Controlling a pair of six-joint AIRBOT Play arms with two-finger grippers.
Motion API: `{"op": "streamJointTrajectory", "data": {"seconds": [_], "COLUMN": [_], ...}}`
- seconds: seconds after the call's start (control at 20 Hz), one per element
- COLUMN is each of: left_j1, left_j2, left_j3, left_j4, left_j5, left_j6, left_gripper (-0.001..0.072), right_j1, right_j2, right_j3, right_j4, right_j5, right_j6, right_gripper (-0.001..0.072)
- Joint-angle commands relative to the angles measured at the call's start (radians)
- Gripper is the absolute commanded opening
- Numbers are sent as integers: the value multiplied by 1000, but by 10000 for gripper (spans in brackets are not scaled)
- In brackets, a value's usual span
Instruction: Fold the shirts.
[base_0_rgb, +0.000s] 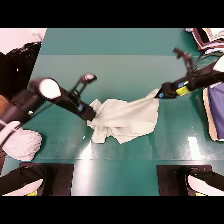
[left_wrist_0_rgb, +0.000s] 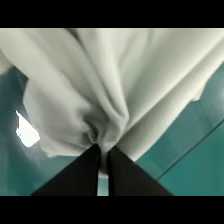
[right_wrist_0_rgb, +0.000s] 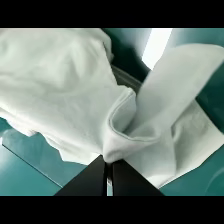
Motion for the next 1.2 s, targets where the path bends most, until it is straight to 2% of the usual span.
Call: {"op": "streamJointTrajectory", "data": {"seconds": [0.0,0.05,0.1,0.15,0.2,0.4,0.55,0.7,1.15], "left_j1": [-10,-10,-10,-8,-5,83,215,292,292], "left_j2": [-53,-53,-52,-50,-49,-48,-48,-85,-414], "left_j3": [-100,-97,-93,-85,-64,149,277,278,244], "left_j4": [-39,-45,-53,-56,-52,-24,-25,-24,-111], "left_j5": [60,66,72,80,76,-60,-28,-8,-6], "left_j6": [6,8,27,29,30,79,77,74,88], "left_gripper": [30,32,149,377,485,500,500,499,500], "right_j1": [9,8,8,8,8,8,8,8,8], "right_j2": [-18,-18,-17,-14,-11,-10,-10,-10,-10], "right_j3": [-119,-123,-122,-122,-122,-122,-122,-122,-122], "right_j4": [3,2,3,3,3,6,10,10,10], "right_j5": [-52,-53,-57,-64,-69,-73,-74,-77,-83], "right_j6": [-5,-5,-5,-5,-5,-5,-5,-5,-5], "right_gripper": [21,21,21,22,22,22,22,22,22]}}
